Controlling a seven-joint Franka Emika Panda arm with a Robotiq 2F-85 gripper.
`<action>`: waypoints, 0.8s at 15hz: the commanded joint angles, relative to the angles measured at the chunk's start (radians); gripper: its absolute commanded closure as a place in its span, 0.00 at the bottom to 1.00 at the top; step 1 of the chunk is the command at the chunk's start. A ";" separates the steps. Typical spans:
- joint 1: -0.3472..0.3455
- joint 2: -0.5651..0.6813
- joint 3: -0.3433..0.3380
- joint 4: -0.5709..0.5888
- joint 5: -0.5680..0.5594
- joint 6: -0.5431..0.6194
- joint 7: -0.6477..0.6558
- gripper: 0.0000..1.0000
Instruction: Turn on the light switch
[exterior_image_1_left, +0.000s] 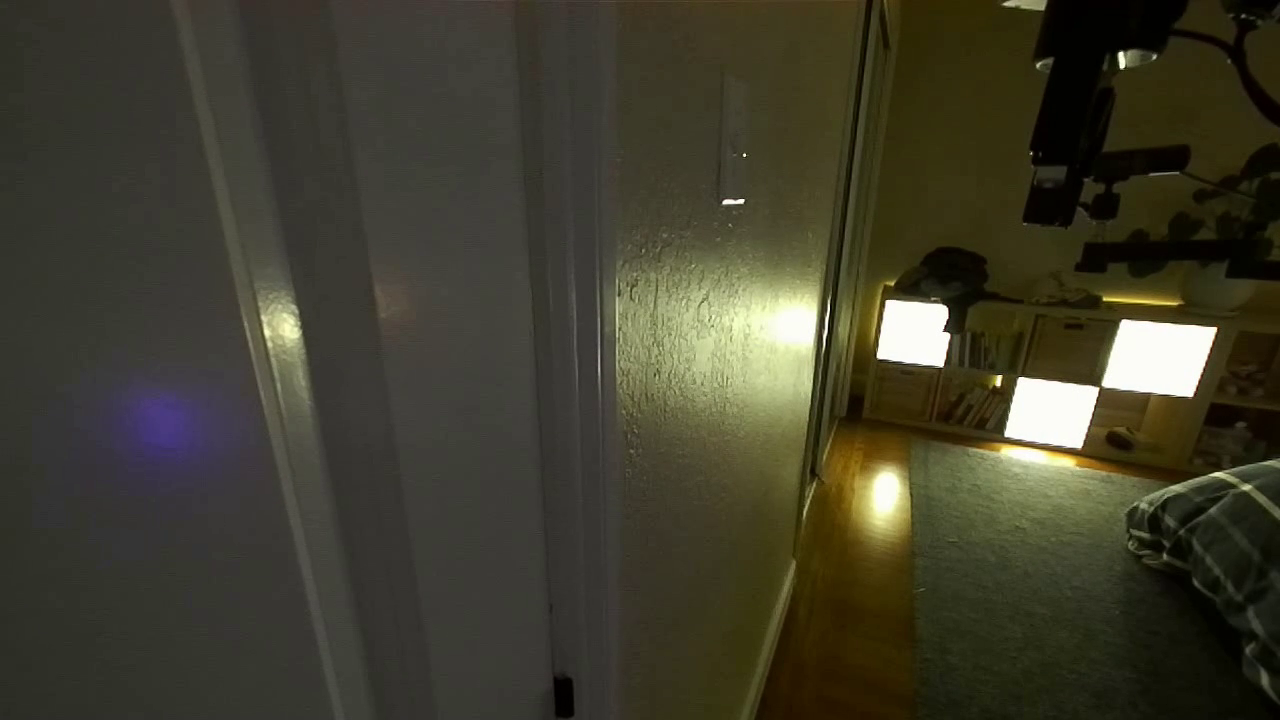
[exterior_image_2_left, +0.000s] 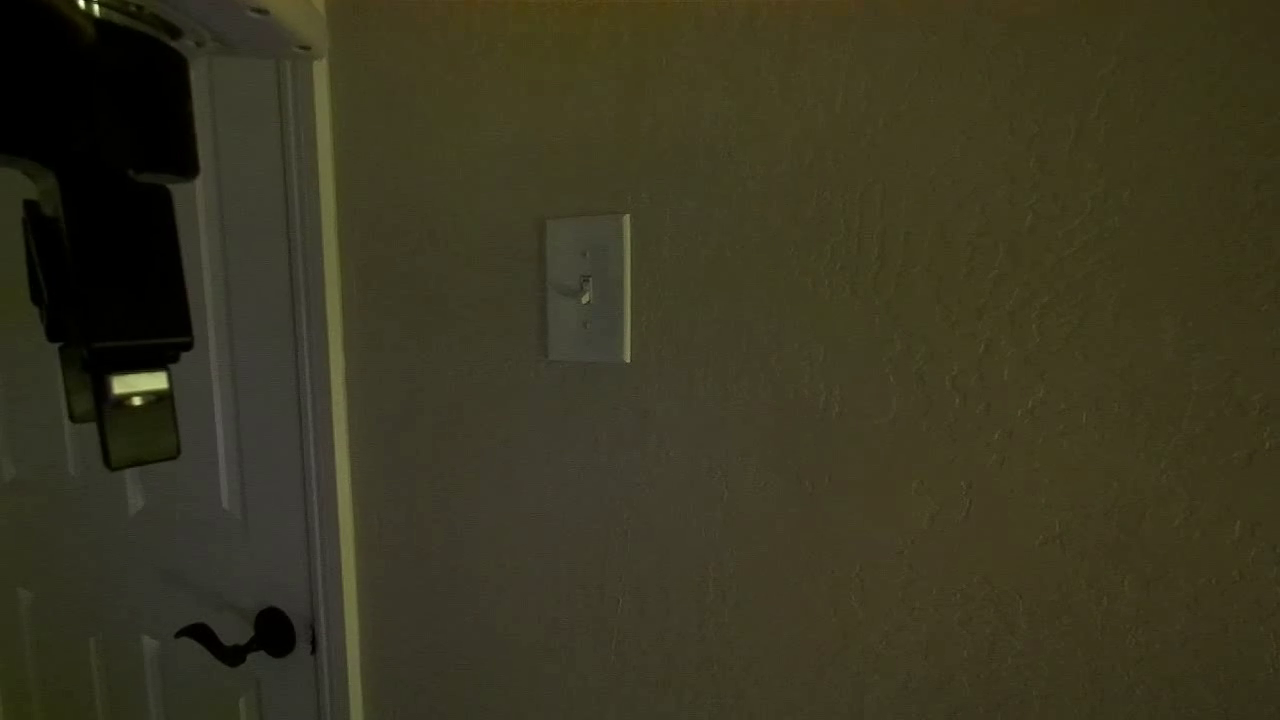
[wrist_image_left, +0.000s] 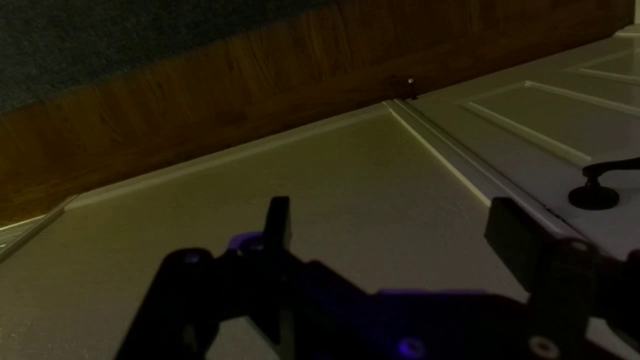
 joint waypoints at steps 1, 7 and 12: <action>0.004 0.033 -0.013 0.030 -0.043 0.060 -0.050 0.00; 0.001 0.093 -0.052 0.082 -0.081 0.199 -0.183 0.00; 0.010 0.189 -0.058 0.144 -0.029 0.325 -0.194 0.00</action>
